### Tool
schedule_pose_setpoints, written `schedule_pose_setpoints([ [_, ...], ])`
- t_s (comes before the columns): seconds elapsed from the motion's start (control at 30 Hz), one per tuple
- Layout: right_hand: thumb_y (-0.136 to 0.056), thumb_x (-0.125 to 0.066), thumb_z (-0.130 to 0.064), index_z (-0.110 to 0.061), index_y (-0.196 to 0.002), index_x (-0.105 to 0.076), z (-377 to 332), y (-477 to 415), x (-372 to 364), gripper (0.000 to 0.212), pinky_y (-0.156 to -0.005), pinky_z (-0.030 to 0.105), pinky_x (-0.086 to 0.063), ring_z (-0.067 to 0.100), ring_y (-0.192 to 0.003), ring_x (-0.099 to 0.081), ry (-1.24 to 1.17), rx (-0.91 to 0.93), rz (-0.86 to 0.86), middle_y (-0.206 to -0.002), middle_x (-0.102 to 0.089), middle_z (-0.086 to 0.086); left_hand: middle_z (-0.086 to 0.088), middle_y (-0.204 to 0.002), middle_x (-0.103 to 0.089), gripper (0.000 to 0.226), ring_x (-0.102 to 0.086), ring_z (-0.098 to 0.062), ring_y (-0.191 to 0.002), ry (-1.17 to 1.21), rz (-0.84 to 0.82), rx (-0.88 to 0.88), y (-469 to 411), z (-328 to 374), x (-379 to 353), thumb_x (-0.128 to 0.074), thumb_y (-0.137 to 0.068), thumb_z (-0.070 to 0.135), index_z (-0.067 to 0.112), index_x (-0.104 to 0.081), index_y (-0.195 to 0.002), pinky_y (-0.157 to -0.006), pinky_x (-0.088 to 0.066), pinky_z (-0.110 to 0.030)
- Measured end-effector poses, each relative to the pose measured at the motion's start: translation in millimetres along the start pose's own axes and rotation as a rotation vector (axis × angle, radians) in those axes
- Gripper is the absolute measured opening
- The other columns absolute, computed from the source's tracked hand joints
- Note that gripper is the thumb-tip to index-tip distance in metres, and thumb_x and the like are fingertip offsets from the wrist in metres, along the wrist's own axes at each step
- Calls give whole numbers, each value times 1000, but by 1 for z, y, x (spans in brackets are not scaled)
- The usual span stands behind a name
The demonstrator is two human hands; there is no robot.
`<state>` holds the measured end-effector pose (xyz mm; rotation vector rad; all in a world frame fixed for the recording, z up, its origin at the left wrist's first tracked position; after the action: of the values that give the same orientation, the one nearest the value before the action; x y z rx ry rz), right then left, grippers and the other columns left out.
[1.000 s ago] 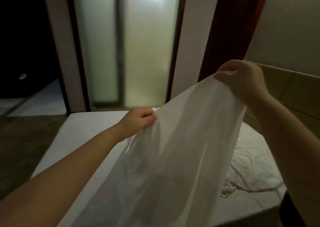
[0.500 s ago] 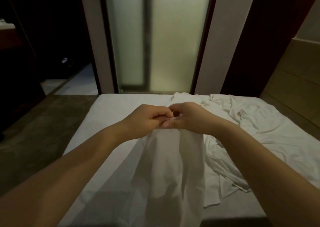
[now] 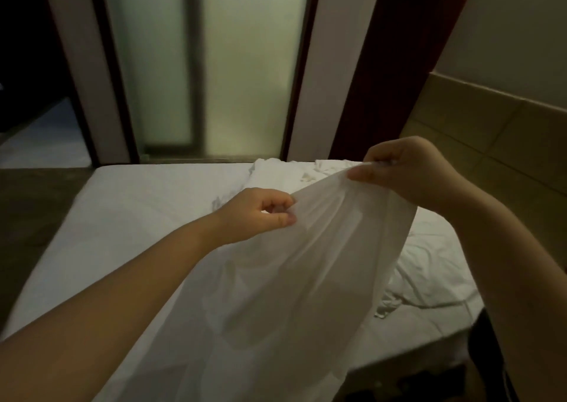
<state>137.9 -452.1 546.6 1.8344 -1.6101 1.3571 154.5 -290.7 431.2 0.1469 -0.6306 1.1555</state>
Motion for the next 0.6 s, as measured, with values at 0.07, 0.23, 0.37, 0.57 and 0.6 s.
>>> schedule_pose_setpoints([
  [0.07,-78,-70,-33,-8,-72,-70,7,6,9,26,-58,31,-49,20,-64,-59,10,-52,38,-73,-64,12,17,-87,-60,7,-55,12,-77,-51,-5,-39,-20,-3,-12,-63,-88,25,30,-62,-93,-68,-43,-3],
  [0.23,-80,-69,-33,-29,-68,-65,34,28,29,13,-60,20,-50,7,-68,-60,67,-182,175,-73,-63,-8,7,-84,-58,15,-52,-5,-77,-153,-35,-223,-42,3,-45,-59,-91,27,12,-63,-90,-72,-41,-16],
  [0.37,-80,-69,-34,-29,-70,-65,59,50,47,12,-65,21,-50,7,-70,-59,147,-248,331,-72,-61,-9,7,-79,-58,32,-51,-5,-72,-163,-67,-282,-52,0,-61,-49,-84,40,11,-64,-85,-70,-40,-19],
  [0.57,-83,-66,-37,-20,-93,-73,93,65,51,21,-72,25,-46,13,-77,-58,456,-362,417,-90,-68,-1,-7,-68,-54,38,-43,-9,-60,-86,-63,-142,-65,-35,-65,-52,-95,28,-4,-59,-77,-64,-36,-26],
  [0.6,-84,-66,-38,-18,-102,-71,94,64,46,28,-77,28,-48,14,-83,-59,524,-370,396,-99,-69,2,-4,-64,-51,35,-41,-7,-58,-52,-45,-125,-63,-37,-59,-52,-95,24,-3,-57,-73,-61,-35,-23],
])
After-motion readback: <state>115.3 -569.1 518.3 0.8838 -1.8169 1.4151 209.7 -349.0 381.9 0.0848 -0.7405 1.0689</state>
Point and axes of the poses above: each hand's wrist, its own y-axis away from the middle knuckle, its own x-axis out of the back of the hand, z = x × y, the point moved 9 cm from there along -y, towards the middle knuckle
